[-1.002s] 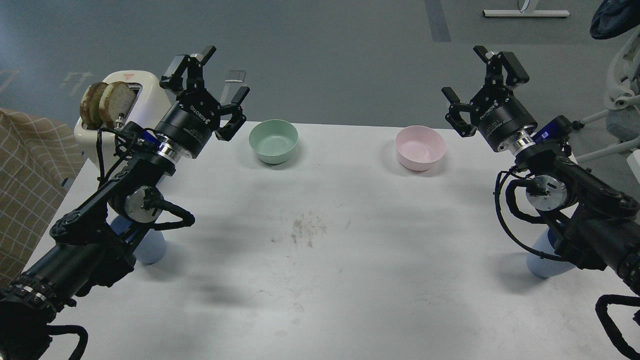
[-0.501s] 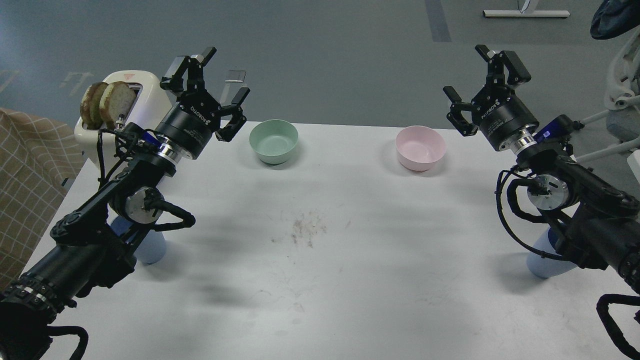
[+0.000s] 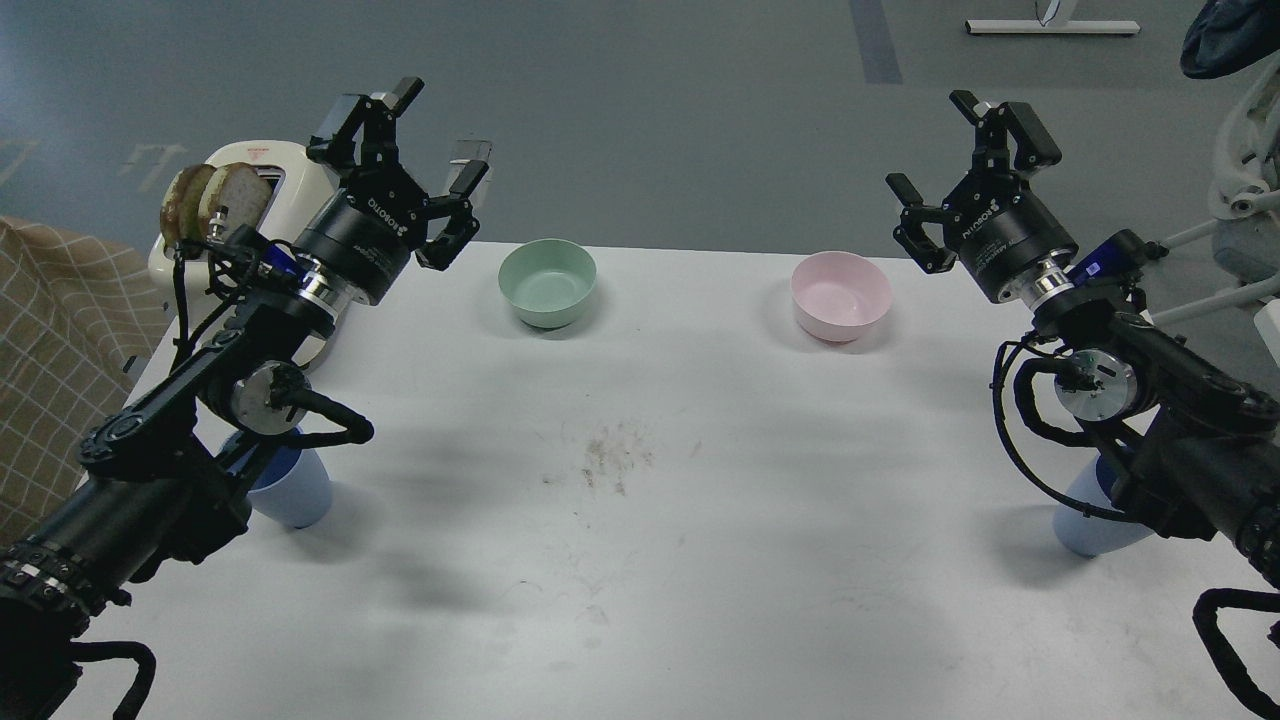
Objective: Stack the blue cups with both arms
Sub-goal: 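Swing the left arm outward, uncovering the blue cup beneath it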
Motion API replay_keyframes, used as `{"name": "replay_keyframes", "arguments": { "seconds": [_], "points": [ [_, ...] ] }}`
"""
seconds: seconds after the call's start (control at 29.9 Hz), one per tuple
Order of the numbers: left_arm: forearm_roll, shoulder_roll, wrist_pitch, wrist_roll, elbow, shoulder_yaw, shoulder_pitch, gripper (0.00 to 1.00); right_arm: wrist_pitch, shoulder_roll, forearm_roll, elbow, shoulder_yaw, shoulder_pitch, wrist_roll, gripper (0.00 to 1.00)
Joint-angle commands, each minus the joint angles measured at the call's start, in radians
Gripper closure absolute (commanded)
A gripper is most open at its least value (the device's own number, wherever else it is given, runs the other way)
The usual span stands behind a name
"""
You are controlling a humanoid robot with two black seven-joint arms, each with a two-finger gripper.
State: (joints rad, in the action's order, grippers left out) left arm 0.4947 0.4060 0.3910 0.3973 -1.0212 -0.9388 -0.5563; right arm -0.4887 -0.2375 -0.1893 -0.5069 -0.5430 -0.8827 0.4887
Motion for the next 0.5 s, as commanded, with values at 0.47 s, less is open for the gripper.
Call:
{"name": "replay_keyframes", "arguments": {
  "seconds": [0.47],
  "points": [
    [0.261,0.356,0.098,0.0,-0.215,0.002,-0.024,0.02,0.0,0.0,-0.007,0.01,0.0,-0.007,0.0,0.0]
  ]
}}
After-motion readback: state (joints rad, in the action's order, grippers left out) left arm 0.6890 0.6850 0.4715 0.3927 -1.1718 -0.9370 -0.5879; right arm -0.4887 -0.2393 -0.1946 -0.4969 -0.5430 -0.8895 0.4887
